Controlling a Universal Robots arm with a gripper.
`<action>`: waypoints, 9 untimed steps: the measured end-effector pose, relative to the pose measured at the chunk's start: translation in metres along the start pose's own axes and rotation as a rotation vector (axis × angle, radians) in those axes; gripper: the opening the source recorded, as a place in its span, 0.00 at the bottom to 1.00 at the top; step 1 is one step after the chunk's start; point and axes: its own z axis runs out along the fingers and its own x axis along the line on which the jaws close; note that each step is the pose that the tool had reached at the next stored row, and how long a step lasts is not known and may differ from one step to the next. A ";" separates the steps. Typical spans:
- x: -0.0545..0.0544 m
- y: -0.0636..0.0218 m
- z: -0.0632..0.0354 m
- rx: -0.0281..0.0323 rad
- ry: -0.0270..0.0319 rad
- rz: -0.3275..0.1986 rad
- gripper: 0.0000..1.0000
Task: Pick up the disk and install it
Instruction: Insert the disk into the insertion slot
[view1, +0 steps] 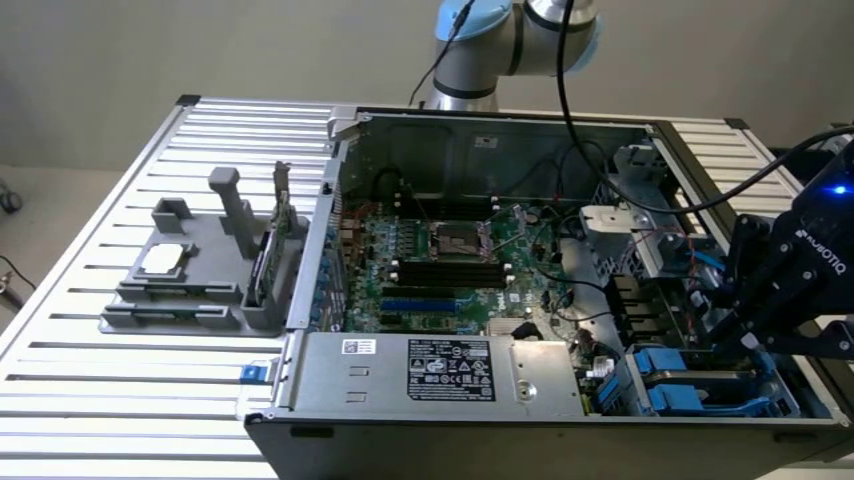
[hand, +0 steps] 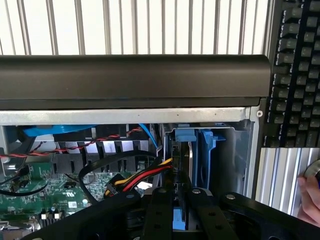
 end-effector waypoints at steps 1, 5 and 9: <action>0.000 -0.0001 0.0000 0.0002 0.0003 0.002 0.17; 0.000 -0.0003 -0.0004 0.0012 0.0012 0.008 0.17; 0.000 -0.0006 -0.0021 0.0017 0.0008 0.008 0.17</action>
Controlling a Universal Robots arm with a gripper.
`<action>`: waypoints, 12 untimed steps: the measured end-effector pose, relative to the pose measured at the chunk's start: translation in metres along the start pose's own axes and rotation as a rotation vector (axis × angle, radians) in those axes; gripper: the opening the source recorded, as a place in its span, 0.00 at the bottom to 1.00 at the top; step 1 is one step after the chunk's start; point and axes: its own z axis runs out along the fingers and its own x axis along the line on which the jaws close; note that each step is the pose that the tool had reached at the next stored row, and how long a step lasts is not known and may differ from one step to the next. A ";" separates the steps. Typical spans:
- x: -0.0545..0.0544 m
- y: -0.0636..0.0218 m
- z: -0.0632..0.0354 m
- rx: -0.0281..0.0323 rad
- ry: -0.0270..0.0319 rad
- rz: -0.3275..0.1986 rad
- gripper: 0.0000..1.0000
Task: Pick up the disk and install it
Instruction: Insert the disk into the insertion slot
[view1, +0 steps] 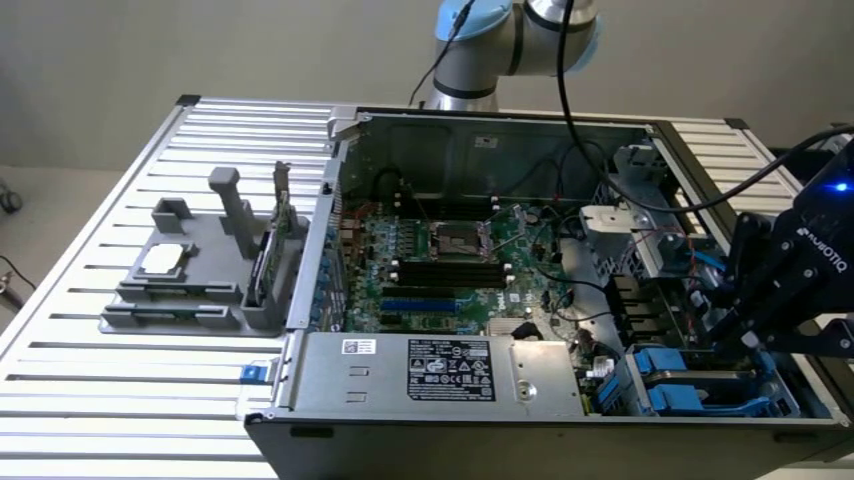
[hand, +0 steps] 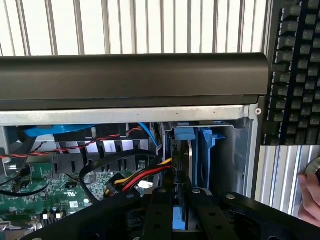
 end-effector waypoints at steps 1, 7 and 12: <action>0.000 -0.0001 -0.0004 0.0001 0.0001 0.000 0.17; 0.000 0.0000 -0.0008 0.0010 0.0045 -0.001 0.17; -0.004 0.0007 -0.0006 0.0020 0.0175 -0.003 0.17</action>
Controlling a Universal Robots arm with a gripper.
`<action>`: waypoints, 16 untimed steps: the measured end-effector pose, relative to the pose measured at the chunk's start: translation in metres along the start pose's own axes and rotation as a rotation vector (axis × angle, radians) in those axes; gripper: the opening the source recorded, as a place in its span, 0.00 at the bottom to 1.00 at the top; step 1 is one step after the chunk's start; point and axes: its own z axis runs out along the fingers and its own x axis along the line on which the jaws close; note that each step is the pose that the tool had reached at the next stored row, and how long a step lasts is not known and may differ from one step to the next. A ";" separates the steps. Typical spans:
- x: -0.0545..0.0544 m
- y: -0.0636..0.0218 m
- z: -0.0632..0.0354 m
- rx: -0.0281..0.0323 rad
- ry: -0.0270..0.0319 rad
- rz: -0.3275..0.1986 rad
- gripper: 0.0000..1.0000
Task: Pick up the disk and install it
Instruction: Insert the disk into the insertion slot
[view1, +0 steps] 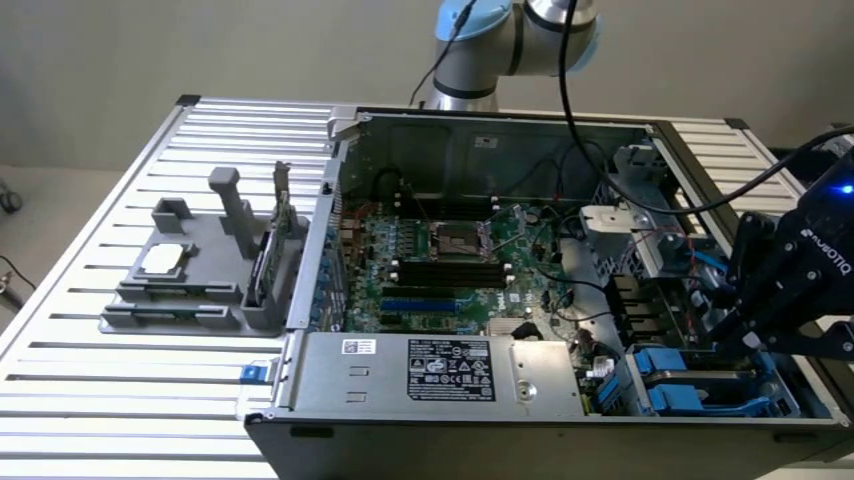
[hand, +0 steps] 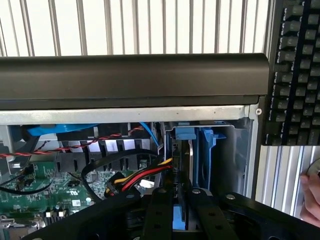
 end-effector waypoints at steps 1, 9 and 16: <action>-0.001 0.0001 0.0000 0.0000 0.0017 0.000 0.17; -0.003 0.0002 0.0001 0.0004 0.0148 -0.006 0.17; -0.004 0.0002 0.0002 0.0003 0.0202 -0.014 0.17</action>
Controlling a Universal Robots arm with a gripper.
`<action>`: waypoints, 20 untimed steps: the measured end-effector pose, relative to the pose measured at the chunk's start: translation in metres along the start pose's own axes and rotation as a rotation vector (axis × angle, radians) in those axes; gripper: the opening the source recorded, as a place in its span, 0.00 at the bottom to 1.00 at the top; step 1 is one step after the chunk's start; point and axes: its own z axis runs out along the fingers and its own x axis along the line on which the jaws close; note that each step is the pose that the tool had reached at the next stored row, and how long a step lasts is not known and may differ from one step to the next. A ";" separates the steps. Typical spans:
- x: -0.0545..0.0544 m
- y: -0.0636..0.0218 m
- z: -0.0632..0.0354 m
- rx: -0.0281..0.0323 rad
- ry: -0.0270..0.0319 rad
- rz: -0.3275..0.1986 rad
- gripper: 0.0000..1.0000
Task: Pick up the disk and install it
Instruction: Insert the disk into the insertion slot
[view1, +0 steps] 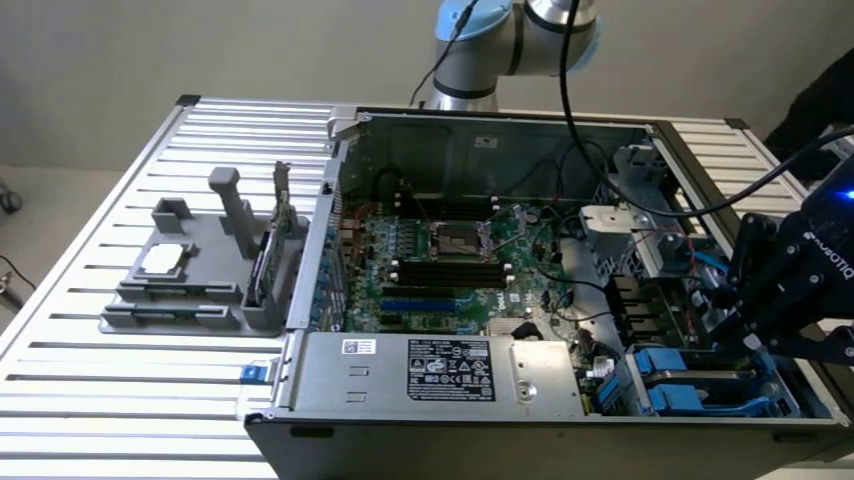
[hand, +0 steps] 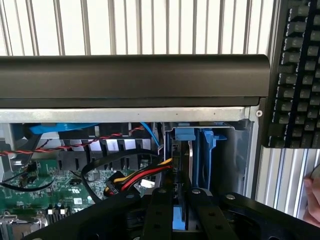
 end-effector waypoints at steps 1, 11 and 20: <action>0.000 0.0000 0.0000 0.0000 0.0001 -0.001 0.17; -0.001 0.0000 0.0001 -0.0002 0.0004 -0.013 0.17; -0.001 0.0001 0.0004 -0.0005 0.0000 -0.027 0.17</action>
